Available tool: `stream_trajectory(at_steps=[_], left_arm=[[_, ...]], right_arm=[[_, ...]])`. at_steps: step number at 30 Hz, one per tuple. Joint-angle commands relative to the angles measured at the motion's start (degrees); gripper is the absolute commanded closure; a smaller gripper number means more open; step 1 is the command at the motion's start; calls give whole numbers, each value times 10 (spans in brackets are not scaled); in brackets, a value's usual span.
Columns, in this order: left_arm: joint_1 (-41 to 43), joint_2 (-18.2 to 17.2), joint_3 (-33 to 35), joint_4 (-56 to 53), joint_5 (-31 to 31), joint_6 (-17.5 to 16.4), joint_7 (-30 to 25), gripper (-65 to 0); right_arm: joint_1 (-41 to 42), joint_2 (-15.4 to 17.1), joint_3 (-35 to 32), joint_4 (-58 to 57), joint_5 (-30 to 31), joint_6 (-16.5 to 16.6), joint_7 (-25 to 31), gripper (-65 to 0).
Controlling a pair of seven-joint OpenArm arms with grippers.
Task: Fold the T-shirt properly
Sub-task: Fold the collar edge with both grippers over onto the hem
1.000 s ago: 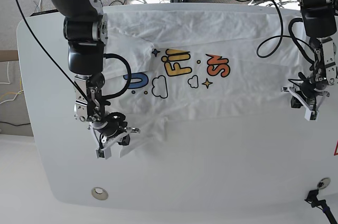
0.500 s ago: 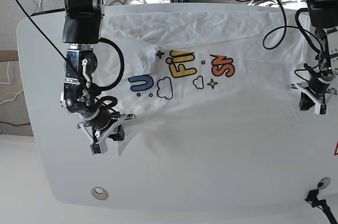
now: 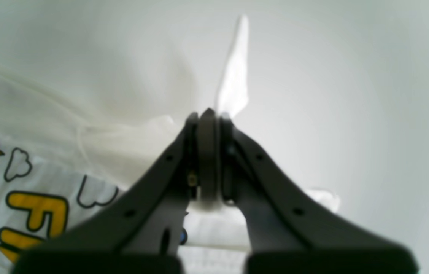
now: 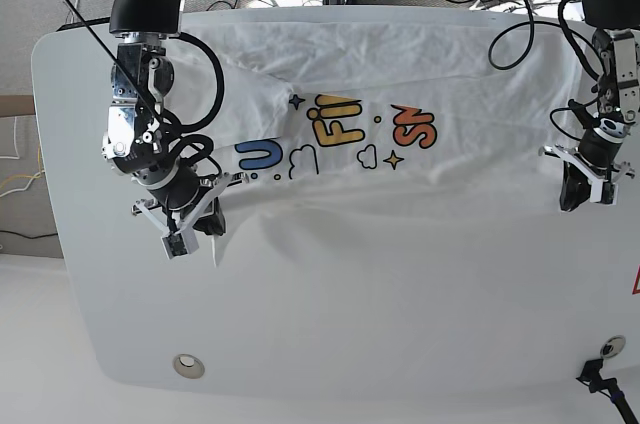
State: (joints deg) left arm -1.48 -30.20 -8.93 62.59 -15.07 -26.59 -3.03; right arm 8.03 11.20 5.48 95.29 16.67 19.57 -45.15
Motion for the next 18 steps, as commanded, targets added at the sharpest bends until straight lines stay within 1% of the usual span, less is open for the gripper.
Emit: stream_trajectory(at_steps=[1,4,7,10,12,18], left_arm=[[-2,-16,-4,9,-8,3,-54,0],[14,-26,-4,18,28,3,-87,0],[38,-26,-10,51,36,3,-90,0],[62,-26,-46,81,36,3,-90,0],[73,-26,-54,95,36,3,-90,0],[109,-27,-54,103,36,3,-90,0]], right_arm=[[2,14,4,33,5,2,16,0],[-25,15,4,66,5,3,16,0],[-52,15,8,90,5,27,16,0],[-80,11,35,110,5,45,16,0],[-92,11,41,118,5,57,16,0],[-116,14,41,118,5,58,16,0]])
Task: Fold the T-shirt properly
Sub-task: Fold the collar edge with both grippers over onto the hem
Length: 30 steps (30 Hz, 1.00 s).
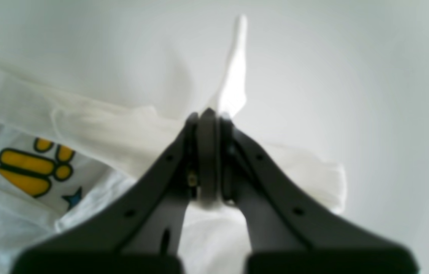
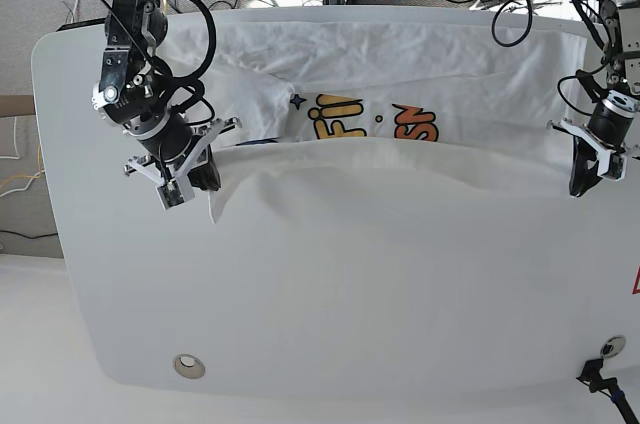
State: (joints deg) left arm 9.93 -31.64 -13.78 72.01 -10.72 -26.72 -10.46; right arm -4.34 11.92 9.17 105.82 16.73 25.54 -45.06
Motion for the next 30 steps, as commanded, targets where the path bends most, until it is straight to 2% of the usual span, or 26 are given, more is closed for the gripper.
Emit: stream_trajectory(at_steps=[1,14,16,24,27,30], left_arm=[[2,-13,-5,9,-8,5,-15,0],[66,-14,-25,7,-6,5,-15,0],[78,-30,-25,7,-6,5,-15,0],[83,-35,-25,5,-5,5,-15,0],[89,-35,-25,4,29,4,-8,0],[90,-32,-25,7,56,4,28,0]], right_arm=[[7,7,4,14,5,-2,15,0],[-46,8,4,21,2,-2,15,0],[-48,8,4,21,2,-2,15,0],[-65,9,25,18,0,-2,14,0],[-71,9,25,17,-1,-2,14,0],[-80,9,25,4,-1,-4,14,0]])
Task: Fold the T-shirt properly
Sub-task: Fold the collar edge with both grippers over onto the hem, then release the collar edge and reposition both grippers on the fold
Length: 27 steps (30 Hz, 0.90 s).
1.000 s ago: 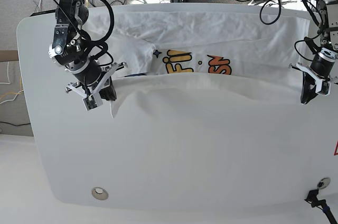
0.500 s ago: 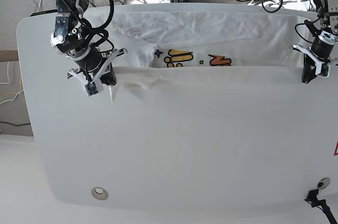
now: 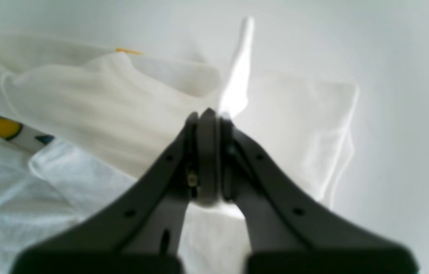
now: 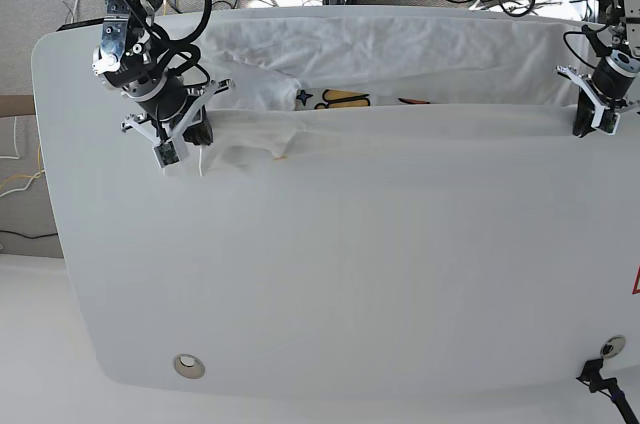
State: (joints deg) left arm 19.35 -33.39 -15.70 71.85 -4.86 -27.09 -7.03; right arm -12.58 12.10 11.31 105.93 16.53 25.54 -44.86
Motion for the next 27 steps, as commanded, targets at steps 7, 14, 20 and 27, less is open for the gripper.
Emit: stream_trajectory(at_steps=[7,14,20,27], left_arm=[[-6,-16,-5,7,-2,8,35,-427],[-37,-7,-81,41,-4,8,49,-545],[-88,35,-79,104,-5,8,113,-545],[-53,116,-40,194,-5,6,184,-541]], right_arm=[[-12,7,4,-2,0,-7,12,-474],[2,17,45,48,3,-3,12,-531],[55,13,35,44,6,9,12,-529],[52,-39,10,30,7,38,12,-411]])
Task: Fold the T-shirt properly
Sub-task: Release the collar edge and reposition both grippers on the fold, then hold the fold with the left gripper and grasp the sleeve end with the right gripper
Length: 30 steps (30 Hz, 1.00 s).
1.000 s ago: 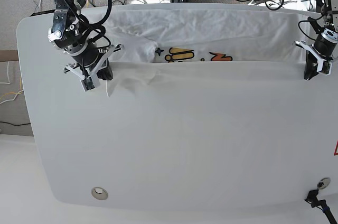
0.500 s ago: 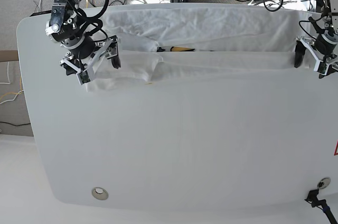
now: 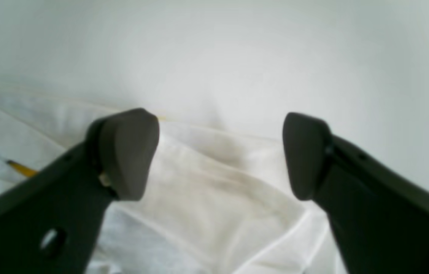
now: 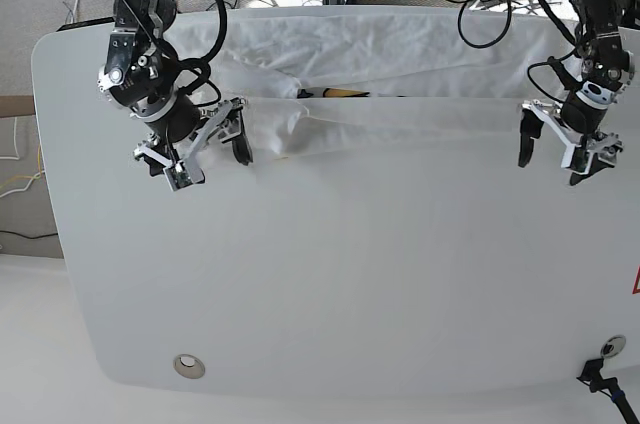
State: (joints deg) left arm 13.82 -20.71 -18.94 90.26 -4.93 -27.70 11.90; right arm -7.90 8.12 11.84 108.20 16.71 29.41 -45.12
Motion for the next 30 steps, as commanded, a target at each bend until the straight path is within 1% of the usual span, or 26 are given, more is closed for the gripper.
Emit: stream_trajectory(at_steps=[1,2,4,6,8,11,15,17,19,22,25,27,28,30], left_arm=[[11,8,-4,24,-10,5,-4,-507],[20,21,-9,39,-14,-6,-3,-439],[34,47,-25,51,-14,-22,-3,-269],[45,63,-34,52,-11,-25,-3,-129],[62,64,-33,49,-10,-25,-2,0],[85,64,-33,39,-10,-25,-2,0],[89,61,-34,-27,-10,-26,-2,0],[85,52,-32,-47,-10,-26,-2,0],[68,44,-13,-63,-10,-26,-2,0],[34,29,5,-87,-10,-26,-2,0],[-12,28,18,-118,-10,-26,-2,0],[-38,28,18,-136,-9,-26,-2,0],[-46,28,18,-140,-3,-26,-2,0],[-59,29,18,-138,16,-26,-2,0]], right_arm=[[-1,-4,4,7,5,6,15,-324],[-6,-8,4,7,5,12,15,-225],[-13,-17,5,7,3,15,15,-8],[-23,-20,5,5,1,15,15,0],[-33,-17,4,1,4,15,15,0],[-44,-17,5,-24,0,15,15,0],[-43,-16,7,-84,2,15,19,0],[-40,-15,7,-112,-1,15,37,0],[-40,-4,7,-130,-1,15,63,0],[-13,7,7,-173,-1,13,75,0],[23,31,8,-224,0,13,91,0],[49,39,8,-257,-1,14,99,0],[64,40,8,-270,-1,14,99,0],[82,52,8,-286,3,14,99,0]])
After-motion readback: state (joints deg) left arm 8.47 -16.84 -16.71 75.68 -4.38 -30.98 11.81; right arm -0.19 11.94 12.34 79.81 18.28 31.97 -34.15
